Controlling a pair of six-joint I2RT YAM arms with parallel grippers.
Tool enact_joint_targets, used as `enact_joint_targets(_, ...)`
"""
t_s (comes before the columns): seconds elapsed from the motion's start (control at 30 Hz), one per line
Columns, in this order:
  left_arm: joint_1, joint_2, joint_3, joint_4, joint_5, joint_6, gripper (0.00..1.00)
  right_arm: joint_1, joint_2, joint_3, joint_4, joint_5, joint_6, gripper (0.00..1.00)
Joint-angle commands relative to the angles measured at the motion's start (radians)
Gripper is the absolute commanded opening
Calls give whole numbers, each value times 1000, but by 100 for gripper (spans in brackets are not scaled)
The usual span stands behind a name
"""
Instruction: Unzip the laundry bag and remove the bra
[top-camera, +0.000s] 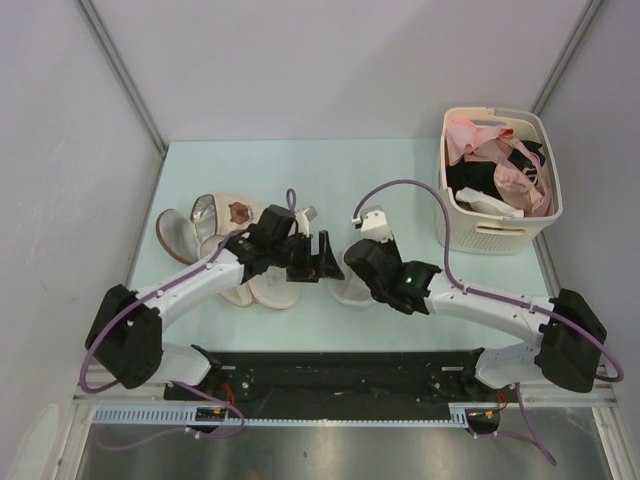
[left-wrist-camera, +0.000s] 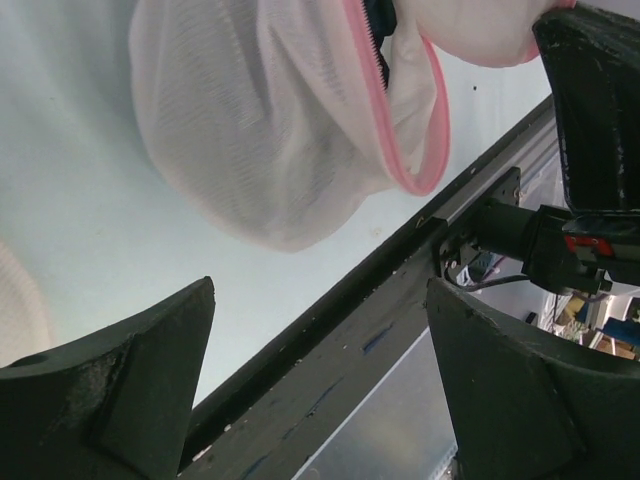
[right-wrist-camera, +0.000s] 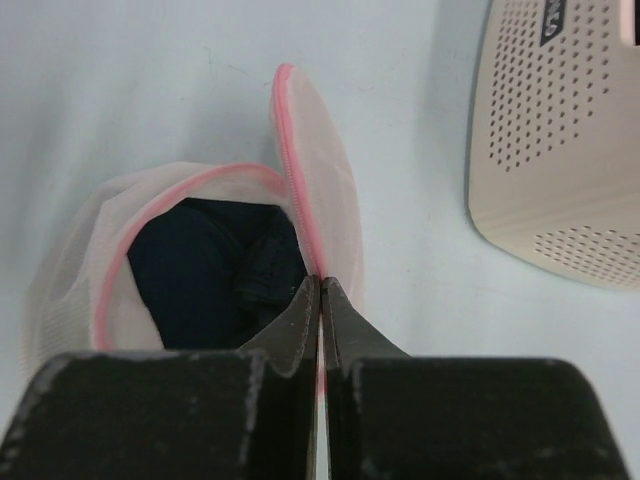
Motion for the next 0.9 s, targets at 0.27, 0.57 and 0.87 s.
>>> enact_joint_targets(0.27,-98,208,247,47,-139,-115,89,-84,-186,-70,-27,-53,97,0)
enact_joint_targets(0.57,-130,273,266,-33,-295,-126,9,-102,-273,-112,-64,-91,143,0)
enact_joint_targets(0.87,-129,55,329,-95,-447,-51,0,-236,-560,-182,-124,-317,321,0)
